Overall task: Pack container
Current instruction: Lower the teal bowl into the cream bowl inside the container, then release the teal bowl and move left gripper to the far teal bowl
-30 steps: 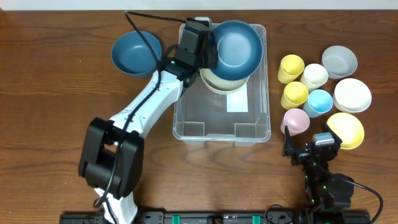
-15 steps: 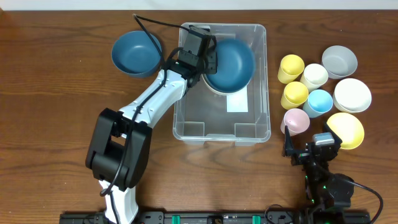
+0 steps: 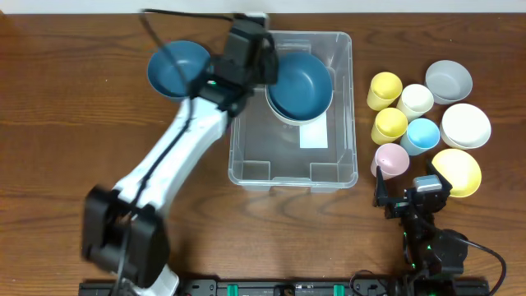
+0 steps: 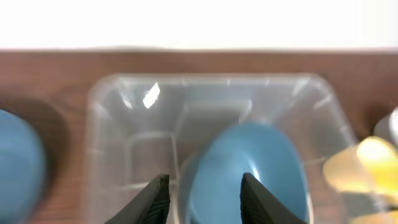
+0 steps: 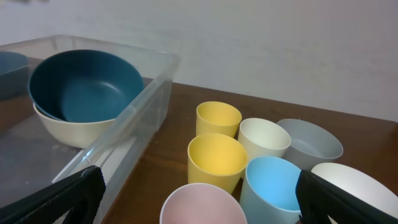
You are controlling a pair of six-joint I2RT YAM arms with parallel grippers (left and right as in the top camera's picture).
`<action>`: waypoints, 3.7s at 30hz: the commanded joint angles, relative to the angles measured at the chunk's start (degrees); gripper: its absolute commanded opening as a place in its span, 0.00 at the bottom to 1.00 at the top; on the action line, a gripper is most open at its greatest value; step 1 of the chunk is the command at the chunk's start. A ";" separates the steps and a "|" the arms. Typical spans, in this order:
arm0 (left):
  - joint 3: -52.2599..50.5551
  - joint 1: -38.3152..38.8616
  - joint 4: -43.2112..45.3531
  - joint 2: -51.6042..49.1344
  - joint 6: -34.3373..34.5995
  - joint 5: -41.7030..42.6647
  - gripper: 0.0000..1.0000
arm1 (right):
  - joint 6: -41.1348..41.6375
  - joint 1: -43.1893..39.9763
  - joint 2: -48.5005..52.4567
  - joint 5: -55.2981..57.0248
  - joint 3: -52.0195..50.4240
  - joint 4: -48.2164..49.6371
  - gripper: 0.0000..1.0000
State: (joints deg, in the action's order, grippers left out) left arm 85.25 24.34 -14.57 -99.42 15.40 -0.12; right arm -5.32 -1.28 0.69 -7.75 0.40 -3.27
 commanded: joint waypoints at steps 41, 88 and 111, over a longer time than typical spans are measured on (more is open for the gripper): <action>1.55 2.64 8.92 -17.07 -0.96 -2.27 0.06 | -0.74 -0.59 -0.31 -0.20 -0.09 -0.22 0.99; 1.22 -32.79 -9.01 -13.00 16.44 10.32 0.73 | -0.74 -0.59 -0.31 -0.22 -0.09 -0.22 0.99; 1.20 -32.79 -10.69 -22.10 16.41 10.64 0.45 | -0.74 -0.59 -0.31 -0.22 -0.09 -0.22 0.99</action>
State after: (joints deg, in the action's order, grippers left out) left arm 86.50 -8.45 -25.12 -119.72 31.70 10.37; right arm -5.32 -1.28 0.69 -7.75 0.40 -3.27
